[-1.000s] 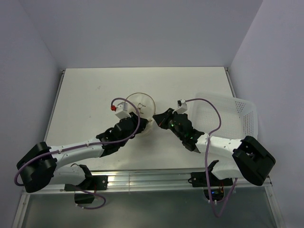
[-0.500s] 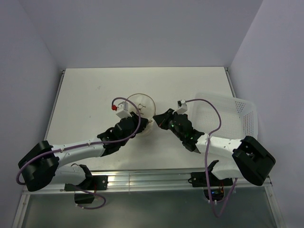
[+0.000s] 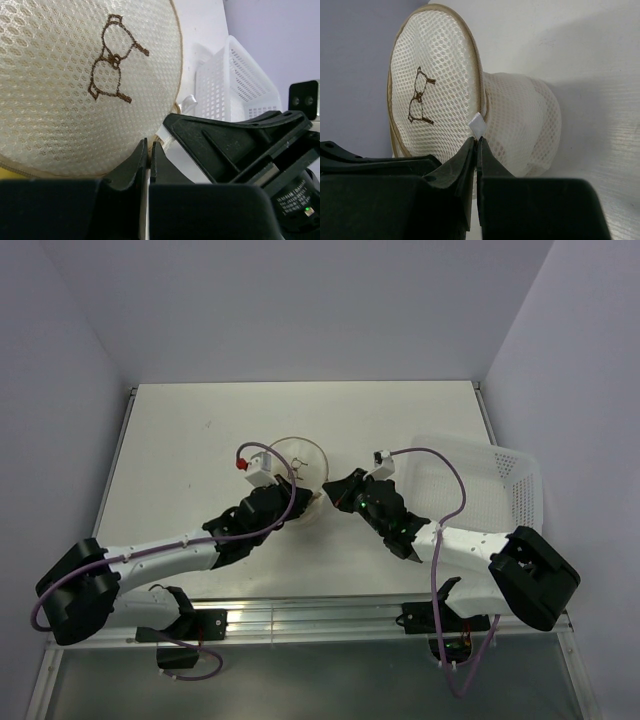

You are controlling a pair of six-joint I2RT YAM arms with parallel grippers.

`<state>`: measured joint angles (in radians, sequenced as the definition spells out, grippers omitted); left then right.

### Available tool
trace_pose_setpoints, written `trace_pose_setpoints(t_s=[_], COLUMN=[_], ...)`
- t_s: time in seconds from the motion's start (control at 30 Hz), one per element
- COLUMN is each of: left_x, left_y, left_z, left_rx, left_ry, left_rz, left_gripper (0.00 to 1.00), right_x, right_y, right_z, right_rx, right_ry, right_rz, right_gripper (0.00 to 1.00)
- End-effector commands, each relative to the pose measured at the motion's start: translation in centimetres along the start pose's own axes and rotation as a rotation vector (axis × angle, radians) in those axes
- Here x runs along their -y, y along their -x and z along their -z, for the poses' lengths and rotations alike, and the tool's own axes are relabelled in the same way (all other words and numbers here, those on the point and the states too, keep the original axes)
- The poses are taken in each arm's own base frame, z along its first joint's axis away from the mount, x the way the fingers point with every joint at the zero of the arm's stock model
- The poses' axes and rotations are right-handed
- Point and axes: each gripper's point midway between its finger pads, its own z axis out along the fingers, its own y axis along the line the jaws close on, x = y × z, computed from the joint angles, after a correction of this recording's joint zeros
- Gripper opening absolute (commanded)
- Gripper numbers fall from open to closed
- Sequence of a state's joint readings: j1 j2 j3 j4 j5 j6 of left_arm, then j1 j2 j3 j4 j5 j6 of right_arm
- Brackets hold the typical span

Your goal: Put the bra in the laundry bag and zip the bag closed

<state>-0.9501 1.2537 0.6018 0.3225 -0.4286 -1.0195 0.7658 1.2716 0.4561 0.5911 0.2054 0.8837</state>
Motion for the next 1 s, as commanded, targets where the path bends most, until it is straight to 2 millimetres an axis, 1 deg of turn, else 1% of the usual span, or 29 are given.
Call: trace_pose_setpoints(t_s=[0.0, 0.03, 0.07, 0.13, 0.2, 0.23, 0.27, 0.33, 0.4, 0.43, 0.47, 0.53, 0.57, 0.6, 0.63, 0.7, 0.73, 0.8, 0.83, 0.87, 0.9, 0.93, 0.97], left_x=[3.1, 3.1, 3.4, 2.6, 2.6, 1.6, 1.5, 0.2, -0.7, -1.4, -1.4, -2.3, -2.5, -3.2, -3.1, -3.8, -3.8, -4.3, -3.9, -3.9, -3.9, -3.3, -2.6], left_y=[2.1, 1.8, 2.1, 1.6, 1.8, 1.3, 1.6, 1.7, 1.8, 2.3, 2.1, 2.5, 3.2, 3.3, 4.0, 4.9, 5.5, 5.9, 6.4, 6.5, 6.2, 6.1, 6.2], left_z=[1.1, 1.4, 1.8, 2.1, 2.7, 2.9, 3.4, 3.8, 4.0, 4.1, 4.3, 4.5, 4.8, 5.0, 5.6, 6.2, 7.0, 7.6, 8.3, 8.5, 8.6, 8.8, 8.9], left_rx=[0.026, 0.013, 0.015, -0.007, -0.009, -0.027, -0.020, -0.017, -0.019, -0.011, -0.029, -0.018, 0.012, 0.018, 0.044, 0.076, 0.093, 0.114, 0.132, 0.136, 0.131, 0.122, 0.128], left_ry=[-0.097, -0.106, -0.120, -0.115, -0.145, -0.147, -0.157, -0.134, -0.120, -0.111, -0.130, -0.108, -0.099, -0.079, -0.085, -0.062, -0.063, -0.053, -0.072, -0.080, -0.095, -0.130, -0.162], left_rz=[0.015, 0.013, 0.018, 0.016, 0.025, 0.025, 0.032, 0.028, 0.030, 0.041, 0.040, 0.020, 0.012, 0.003, 0.006, -0.006, -0.004, 0.003, 0.016, 0.022, 0.029, 0.042, 0.065], left_gripper=[0.00, 0.00, 0.00, 0.00, 0.00, 0.00, 0.00, 0.00, 0.00, 0.00, 0.00, 0.00, 0.00, 0.00, 0.00, 0.00, 0.00, 0.00, 0.00, 0.00, 0.00, 0.00, 0.00], right_x=[-1.6, -1.6, -1.6, -1.7, -2.1, -2.3, -2.6, -2.9, -2.9, -2.6, -3.0, -2.9, -3.4, -3.6, -3.5, -3.8, -3.3, -3.5, -1.6, -3.2, -3.3, -2.8, -3.6], right_y=[2.1, 2.2, 2.3, 2.8, 3.3, 3.6, 3.8, 4.1, 4.3, 4.3, 4.7, 4.8, 5.0, 5.1, 4.8, 5.2, 5.0, 5.5, 4.0, 5.4, 5.5, 5.1, 5.5], right_z=[-0.7, -0.8, -0.9, -1.0, -1.1, -1.1, -1.1, -1.0, -1.1, -1.3, -1.5, -2.0, -2.2, -2.3, -2.6, -3.0, -3.5, -4.4, -5.2, -6.1, -6.7, -7.3, -7.6], right_rx=[0.073, 0.074, 0.075, 0.087, 0.088, 0.088, 0.089, 0.088, 0.088, 0.075, 0.081, 0.070, 0.072, 0.073, 0.057, 0.046, 0.034, -0.011, -0.086, -0.077, -0.094, -0.128, -0.146], right_ry=[0.023, 0.024, 0.023, 0.028, 0.053, 0.060, 0.070, 0.085, 0.088, 0.087, 0.102, 0.105, 0.118, 0.127, 0.132, 0.147, 0.139, 0.149, 0.088, 0.103, 0.093, 0.075, 0.072], right_rz=[0.016, 0.015, 0.014, 0.015, 0.027, 0.036, 0.039, 0.047, 0.045, 0.040, 0.038, 0.048, 0.051, 0.062, 0.067, 0.075, 0.093, 0.124, 0.180, 0.207, 0.233, 0.264, 0.273], right_gripper=[0.00, 0.00, 0.00, 0.00, 0.00, 0.00, 0.00, 0.00, 0.00, 0.00, 0.00, 0.00, 0.00, 0.00, 0.00, 0.00, 0.00, 0.00, 0.00, 0.00, 0.00, 0.00, 0.00])
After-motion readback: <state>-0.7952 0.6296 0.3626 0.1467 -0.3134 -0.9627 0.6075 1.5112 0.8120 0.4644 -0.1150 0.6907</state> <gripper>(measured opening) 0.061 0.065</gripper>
